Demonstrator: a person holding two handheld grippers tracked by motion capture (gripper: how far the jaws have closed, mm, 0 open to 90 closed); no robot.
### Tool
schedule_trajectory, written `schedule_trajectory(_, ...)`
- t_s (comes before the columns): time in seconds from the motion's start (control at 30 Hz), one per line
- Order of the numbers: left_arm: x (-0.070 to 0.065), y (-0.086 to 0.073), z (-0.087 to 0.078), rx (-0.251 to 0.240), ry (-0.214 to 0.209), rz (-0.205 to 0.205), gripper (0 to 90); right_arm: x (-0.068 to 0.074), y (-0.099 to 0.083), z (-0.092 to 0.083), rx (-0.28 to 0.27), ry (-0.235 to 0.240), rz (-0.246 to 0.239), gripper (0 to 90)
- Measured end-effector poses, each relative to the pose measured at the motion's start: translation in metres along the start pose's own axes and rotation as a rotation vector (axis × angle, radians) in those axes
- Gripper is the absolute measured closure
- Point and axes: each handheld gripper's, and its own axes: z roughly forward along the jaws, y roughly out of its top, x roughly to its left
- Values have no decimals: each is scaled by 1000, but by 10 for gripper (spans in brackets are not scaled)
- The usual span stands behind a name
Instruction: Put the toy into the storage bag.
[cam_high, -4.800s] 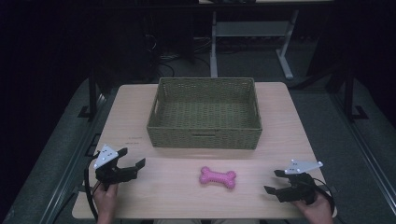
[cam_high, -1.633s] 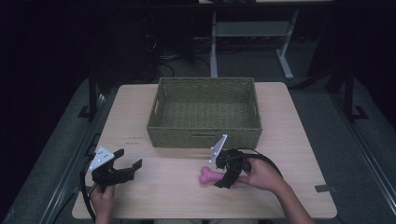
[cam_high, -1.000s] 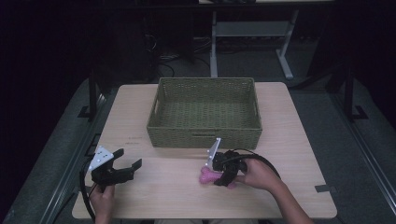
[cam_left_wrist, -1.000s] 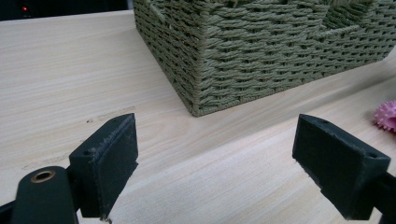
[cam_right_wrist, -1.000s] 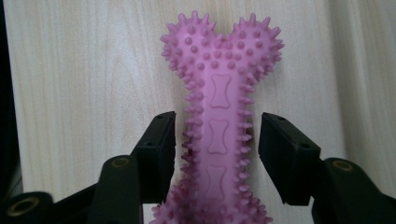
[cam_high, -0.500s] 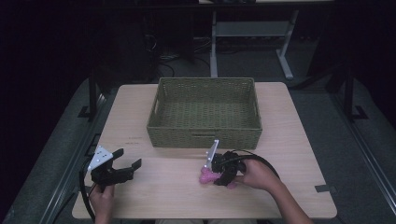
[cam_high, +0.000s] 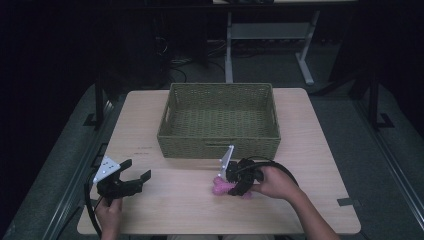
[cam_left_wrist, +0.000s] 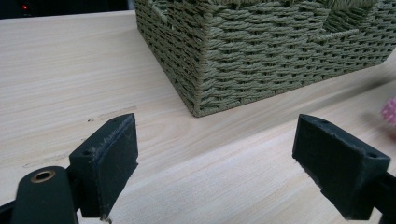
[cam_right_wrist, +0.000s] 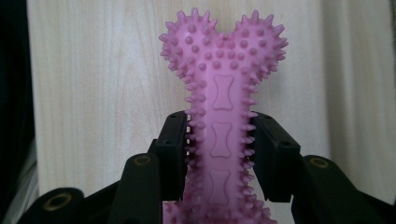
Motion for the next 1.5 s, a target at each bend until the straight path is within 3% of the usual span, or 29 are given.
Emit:
schedule_trajectory(0.6, 0, 0, 0, 2, -2, 4, 137, -26, 5, -46, -94, 51, 32, 578)
schedule_trajectory(1.5, 0, 0, 1, 5, -2, 7, 137, -59, 16, -103, -137, 26, 45, 578)
